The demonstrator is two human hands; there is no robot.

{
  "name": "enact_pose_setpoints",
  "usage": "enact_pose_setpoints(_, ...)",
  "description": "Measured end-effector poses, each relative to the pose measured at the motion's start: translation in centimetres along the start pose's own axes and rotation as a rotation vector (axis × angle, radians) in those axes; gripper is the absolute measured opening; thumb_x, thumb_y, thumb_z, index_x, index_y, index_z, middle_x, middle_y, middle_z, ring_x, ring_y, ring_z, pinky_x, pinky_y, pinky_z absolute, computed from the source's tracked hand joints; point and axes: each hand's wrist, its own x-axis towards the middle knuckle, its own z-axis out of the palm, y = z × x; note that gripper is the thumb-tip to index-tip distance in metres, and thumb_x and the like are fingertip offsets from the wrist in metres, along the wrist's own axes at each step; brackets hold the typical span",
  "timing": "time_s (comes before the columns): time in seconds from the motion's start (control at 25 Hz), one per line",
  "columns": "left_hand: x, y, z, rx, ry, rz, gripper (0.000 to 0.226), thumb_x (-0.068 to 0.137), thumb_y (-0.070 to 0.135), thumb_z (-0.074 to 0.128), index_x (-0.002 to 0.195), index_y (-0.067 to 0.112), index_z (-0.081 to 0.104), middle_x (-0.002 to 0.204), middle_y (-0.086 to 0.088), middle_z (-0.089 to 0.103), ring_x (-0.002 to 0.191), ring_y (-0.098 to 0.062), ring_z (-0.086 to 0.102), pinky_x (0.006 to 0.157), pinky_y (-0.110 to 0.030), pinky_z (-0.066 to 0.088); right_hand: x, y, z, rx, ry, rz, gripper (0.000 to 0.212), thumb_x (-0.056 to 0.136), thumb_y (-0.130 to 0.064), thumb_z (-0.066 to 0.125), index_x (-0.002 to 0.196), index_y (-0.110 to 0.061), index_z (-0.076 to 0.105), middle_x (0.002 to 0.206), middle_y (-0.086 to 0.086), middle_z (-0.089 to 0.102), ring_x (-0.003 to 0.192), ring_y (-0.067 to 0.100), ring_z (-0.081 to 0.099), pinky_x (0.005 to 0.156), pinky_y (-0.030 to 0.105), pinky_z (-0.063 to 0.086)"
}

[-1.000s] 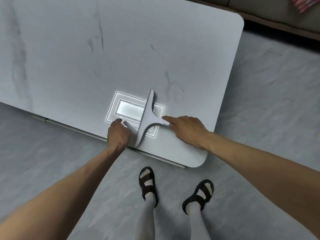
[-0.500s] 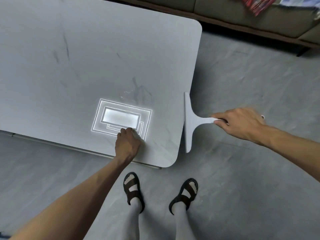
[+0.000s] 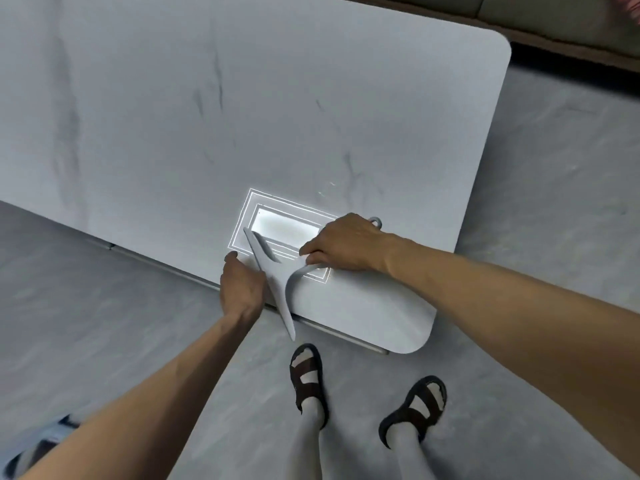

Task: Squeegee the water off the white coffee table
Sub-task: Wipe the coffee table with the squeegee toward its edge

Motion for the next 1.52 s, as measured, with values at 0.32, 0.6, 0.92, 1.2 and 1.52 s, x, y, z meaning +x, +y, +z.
enact_pose_setpoints(0.32, -0.7, 4.0, 3.4, 0.148, -0.04, 0.305, 0.042, 0.096, 0.02, 0.044, 0.133, 0.001, 0.049, 0.134, -0.018, 0.056, 0.125, -0.032, 0.051, 0.107, -0.039, 0.041, -4.3, 9.2, -2.9, 0.162, 0.165, 0.465, 0.038, 0.099, -0.049, 0.029, 0.127, -0.043, 0.053, 0.123, -0.002, 0.064, 0.111, 0.027, 0.057, 0.079, 0.035, 0.037)
enact_pose_setpoints(0.6, -7.4, 7.3, 9.7, 0.481, -0.303, 0.53, 0.042, 0.092, 0.006, 0.038, 0.133, 0.0, 0.041, 0.137, -0.025, 0.041, 0.12, -0.038, 0.042, 0.102, -0.042, 0.039, -21.8, 11.2, 3.9, 0.136, 0.253, 0.854, 0.028, 0.1, -0.043, 0.036, 0.114, -0.035, 0.059, 0.089, 0.005, 0.071, 0.082, 0.033, 0.065, 0.062, 0.033, 0.041)
enact_pose_setpoints(0.92, -9.5, 8.6, 8.6, 0.256, -0.368, 0.529, 0.02, 0.09, 0.02, 0.053, 0.107, 0.022, 0.064, 0.103, 0.003, 0.069, 0.099, -0.021, 0.064, 0.079, -0.03, 0.051, -24.8, 13.5, 1.4, 0.25, 0.36, 1.098, 0.032, 0.1, -0.036, 0.031, 0.107, -0.018, 0.057, 0.095, 0.018, 0.067, 0.082, 0.039, 0.06, 0.064, 0.035, 0.034)
enact_pose_setpoints(1.2, -3.1, 2.9, 0.5, 0.133, -0.107, 0.301, 0.011, 0.087, 0.033, 0.063, 0.093, 0.025, 0.067, 0.083, 0.007, 0.07, 0.076, -0.018, 0.064, 0.07, -0.029, 0.049, -2.6, 7.2, -3.6, 0.736, 0.316, 0.953, 0.042, 0.097, -0.009, 0.029, 0.137, 0.001, 0.037, 0.131, 0.026, 0.049, 0.117, 0.04, 0.05, 0.09, 0.041, 0.041)
enact_pose_setpoints(1.52, 0.1, -2.1, -2.4, 0.259, -0.071, 0.208, 0.04, 0.088, 0.008, 0.047, 0.127, 0.011, 0.053, 0.125, -0.014, 0.061, 0.114, -0.033, 0.057, 0.092, -0.038, 0.046, -3.8, -3.1, 3.0, 0.29, 0.086, 0.398, 0.041, 0.09, -0.016, 0.038, 0.125, -0.036, 0.048, 0.109, 0.007, 0.067, 0.094, 0.034, 0.062, 0.068, 0.036, 0.04)
